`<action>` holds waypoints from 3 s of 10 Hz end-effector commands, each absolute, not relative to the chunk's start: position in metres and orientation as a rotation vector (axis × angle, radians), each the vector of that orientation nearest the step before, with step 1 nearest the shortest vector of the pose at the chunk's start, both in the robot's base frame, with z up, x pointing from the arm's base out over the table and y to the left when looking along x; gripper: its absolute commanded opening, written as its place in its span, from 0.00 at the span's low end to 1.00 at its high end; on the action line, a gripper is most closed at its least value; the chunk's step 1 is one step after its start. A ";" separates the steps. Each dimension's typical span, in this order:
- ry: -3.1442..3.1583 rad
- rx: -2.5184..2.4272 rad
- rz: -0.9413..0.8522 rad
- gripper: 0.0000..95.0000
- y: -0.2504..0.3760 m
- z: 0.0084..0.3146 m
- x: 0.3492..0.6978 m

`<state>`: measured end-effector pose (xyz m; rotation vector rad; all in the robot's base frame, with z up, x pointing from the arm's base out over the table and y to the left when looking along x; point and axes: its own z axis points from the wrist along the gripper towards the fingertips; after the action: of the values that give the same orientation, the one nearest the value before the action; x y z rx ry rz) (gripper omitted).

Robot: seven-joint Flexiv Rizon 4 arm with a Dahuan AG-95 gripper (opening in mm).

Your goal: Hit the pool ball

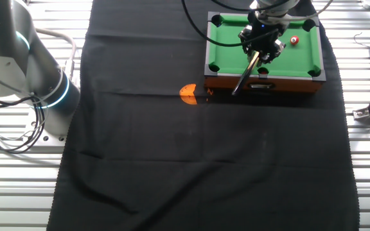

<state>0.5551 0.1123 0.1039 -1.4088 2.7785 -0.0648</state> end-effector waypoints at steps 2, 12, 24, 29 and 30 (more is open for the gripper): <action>2.780 -1.414 -0.072 0.20 0.112 0.103 0.555; 2.790 -1.397 -0.074 0.20 0.112 0.104 0.555; 2.663 -1.587 0.020 0.20 0.112 0.104 0.555; 2.693 -1.535 0.011 0.20 0.112 0.104 0.555; 2.695 -1.535 0.008 0.20 0.112 0.104 0.555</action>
<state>0.5554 0.1124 0.1043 -1.5358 2.7002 0.0092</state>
